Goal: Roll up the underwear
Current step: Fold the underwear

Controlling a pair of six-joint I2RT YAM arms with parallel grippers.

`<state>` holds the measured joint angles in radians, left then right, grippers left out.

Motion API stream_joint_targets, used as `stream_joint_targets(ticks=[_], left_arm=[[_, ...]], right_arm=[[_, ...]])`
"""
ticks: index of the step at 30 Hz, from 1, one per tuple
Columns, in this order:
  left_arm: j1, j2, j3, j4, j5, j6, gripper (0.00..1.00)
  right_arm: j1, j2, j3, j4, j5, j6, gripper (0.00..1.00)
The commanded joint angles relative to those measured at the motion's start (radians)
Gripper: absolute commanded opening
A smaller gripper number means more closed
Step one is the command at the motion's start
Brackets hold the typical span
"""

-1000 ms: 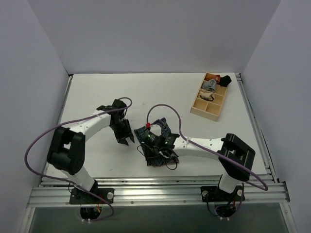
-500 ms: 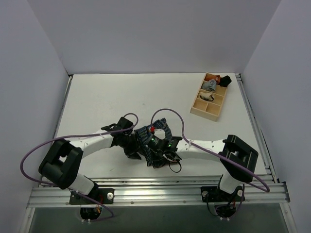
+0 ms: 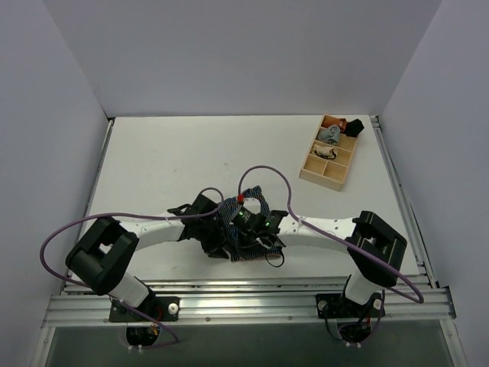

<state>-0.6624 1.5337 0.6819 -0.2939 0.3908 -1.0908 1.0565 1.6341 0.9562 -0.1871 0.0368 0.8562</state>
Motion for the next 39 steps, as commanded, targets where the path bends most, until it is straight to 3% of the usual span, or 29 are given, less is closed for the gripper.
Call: stream_joint_targets(ticks=[1, 3, 8, 11, 14, 16, 18, 21, 22, 28, 32, 39], left_arm=[[-0.028, 0.011, -0.002, 0.05, -0.035, -0.024, 0.42], [-0.031, 0.022, -0.007, 0.053, -0.036, -0.03, 0.4], [-0.034, 0.014, -0.015, 0.039, -0.059, -0.037, 0.13], [-0.036, 0.003, -0.024, 0.047, -0.063, -0.047, 0.05], [-0.049, -0.01, -0.03, 0.061, -0.069, -0.073, 0.04], [-0.062, -0.02, -0.035, 0.071, -0.063, -0.098, 0.08], [-0.062, -0.041, -0.018, 0.015, -0.073, -0.113, 0.28], [-0.045, -0.108, 0.037, -0.164, -0.145, -0.101, 0.48], [-0.023, -0.128, 0.053, -0.245, -0.164, -0.093, 0.5], [0.131, -0.207, 0.149, -0.398, -0.213, -0.015, 0.55], [0.266, -0.106, 0.246, -0.438, -0.193, 0.107, 0.56], [0.305, 0.091, 0.427, -0.412, -0.118, 0.229, 0.56]], right_arm=[[-0.016, -0.016, 0.021, -0.029, 0.032, 0.0, 0.0], [-0.021, -0.002, 0.029, -0.031, 0.032, -0.008, 0.0], [-0.023, 0.047, 0.058, -0.026, 0.026, -0.029, 0.0], [-0.023, 0.075, 0.076, -0.028, 0.023, -0.039, 0.0], [-0.015, 0.092, 0.092, -0.022, 0.015, -0.046, 0.0], [-0.007, 0.096, 0.092, -0.008, 0.008, -0.045, 0.0], [-0.003, 0.096, 0.088, -0.002, 0.005, -0.04, 0.03], [0.005, 0.083, 0.078, 0.011, -0.002, -0.034, 0.14], [0.005, 0.069, 0.07, 0.012, 0.0, -0.031, 0.16], [0.025, 0.012, 0.064, 0.006, 0.014, -0.029, 0.28], [0.054, 0.015, 0.067, 0.003, 0.032, -0.032, 0.32], [0.105, 0.079, 0.101, -0.034, 0.071, -0.037, 0.32]])
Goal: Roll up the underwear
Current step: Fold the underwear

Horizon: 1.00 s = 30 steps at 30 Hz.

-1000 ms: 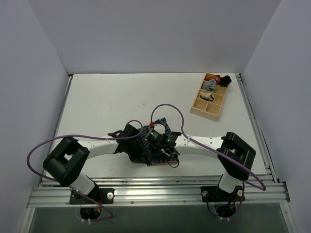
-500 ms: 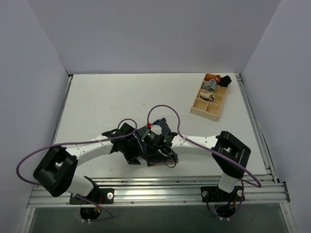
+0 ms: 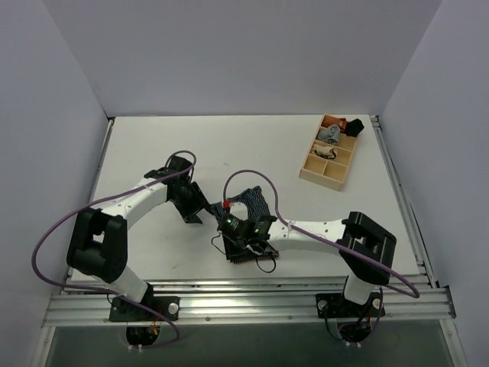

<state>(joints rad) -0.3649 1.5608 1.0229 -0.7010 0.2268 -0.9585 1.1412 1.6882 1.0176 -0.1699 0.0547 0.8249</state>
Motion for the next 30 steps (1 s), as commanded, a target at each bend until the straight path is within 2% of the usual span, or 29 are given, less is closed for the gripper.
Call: stream_joint_targets(ticks=[1, 7, 14, 17, 20, 26, 30], left_arm=[[0.007, 0.083, 0.101, 0.001, 0.057, 0.107, 0.56], [0.007, 0.205, 0.215, -0.014, 0.08, 0.191, 0.56], [0.007, 0.278, 0.232, 0.008, 0.085, 0.282, 0.56], [0.009, 0.288, 0.218, 0.032, 0.095, 0.297, 0.56], [0.015, 0.304, 0.21, 0.06, 0.105, 0.303, 0.56], [0.023, 0.315, 0.186, 0.172, 0.18, 0.271, 0.57], [0.023, 0.283, 0.148, 0.219, 0.189, 0.238, 0.6]], right_arm=[[0.029, 0.043, 0.045, -0.059, 0.063, -0.006, 0.32], [0.043, 0.1, 0.068, -0.079, 0.1, -0.012, 0.32], [0.043, 0.133, 0.108, -0.094, 0.125, -0.012, 0.31], [0.045, 0.154, 0.124, -0.118, 0.134, -0.012, 0.26], [0.052, 0.157, 0.113, -0.125, 0.135, -0.006, 0.14], [0.057, 0.102, 0.032, -0.088, 0.117, 0.008, 0.01], [0.057, 0.084, 0.012, -0.086, 0.109, 0.008, 0.0]])
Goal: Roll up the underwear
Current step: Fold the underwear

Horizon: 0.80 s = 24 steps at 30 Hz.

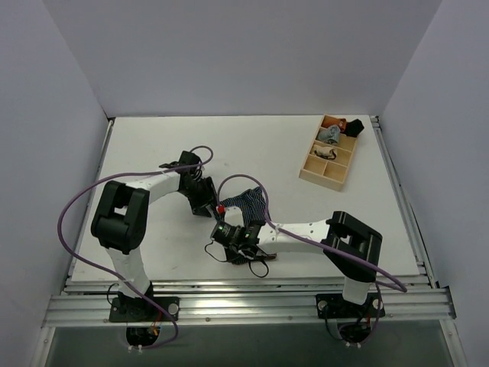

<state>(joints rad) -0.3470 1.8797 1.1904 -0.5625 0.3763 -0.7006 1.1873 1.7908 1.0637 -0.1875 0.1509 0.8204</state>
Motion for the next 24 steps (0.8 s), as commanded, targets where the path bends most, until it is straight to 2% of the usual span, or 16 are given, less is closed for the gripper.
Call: stream_joint_targets(ticks=[1, 5, 10, 18, 21, 24], left_arm=[[0.005, -0.043, -0.028, 0.085, 0.041, -0.023, 0.61], [0.003, -0.057, -0.052, 0.098, 0.039, -0.019, 0.66], [0.003, -0.036, -0.063, 0.073, 0.007, -0.019, 0.65], [0.005, 0.032, -0.06, 0.102, -0.019, -0.057, 0.47], [0.006, 0.047, -0.055, 0.093, -0.019, -0.053, 0.34], [0.006, 0.058, -0.052, 0.099, -0.017, -0.048, 0.28]], right_arm=[[0.009, -0.025, -0.039, -0.067, 0.012, 0.013, 0.0], [0.008, -0.03, -0.044, -0.069, 0.003, 0.019, 0.0], [0.005, -0.034, -0.045, -0.067, -0.005, 0.02, 0.0], [0.005, -0.027, -0.025, -0.061, -0.007, 0.013, 0.0], [0.005, -0.019, -0.007, -0.07, -0.008, 0.0, 0.0], [0.005, -0.022, -0.001, -0.069, -0.013, -0.004, 0.0]])
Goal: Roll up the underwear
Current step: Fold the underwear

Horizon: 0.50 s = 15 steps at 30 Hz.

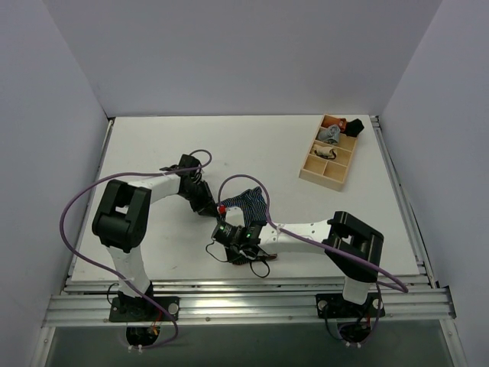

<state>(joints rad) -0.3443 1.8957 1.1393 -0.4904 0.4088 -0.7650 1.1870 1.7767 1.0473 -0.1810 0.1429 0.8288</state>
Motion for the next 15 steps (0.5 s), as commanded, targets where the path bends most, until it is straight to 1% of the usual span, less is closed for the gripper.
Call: stream_joint_targets(ticks=[1, 6, 7, 11, 15], left_arm=[[0.004, 0.042, -0.001, 0.029, -0.053, 0.016, 0.27], [0.004, 0.065, 0.011, 0.033, -0.05, 0.004, 0.22], [0.004, 0.066, 0.014, 0.029, -0.056, 0.001, 0.17], [0.004, 0.06, 0.013, 0.006, -0.083, -0.003, 0.03], [0.017, 0.017, 0.036, -0.086, -0.143, 0.01, 0.02]], right_arm=[[0.005, -0.008, 0.016, -0.075, -0.006, -0.013, 0.0], [0.006, -0.016, 0.01, -0.08, -0.008, -0.011, 0.0], [0.006, -0.016, 0.01, -0.078, -0.008, -0.01, 0.0], [0.006, -0.025, 0.008, -0.081, -0.008, -0.008, 0.0], [0.014, -0.046, 0.022, -0.087, -0.019, -0.007, 0.0]])
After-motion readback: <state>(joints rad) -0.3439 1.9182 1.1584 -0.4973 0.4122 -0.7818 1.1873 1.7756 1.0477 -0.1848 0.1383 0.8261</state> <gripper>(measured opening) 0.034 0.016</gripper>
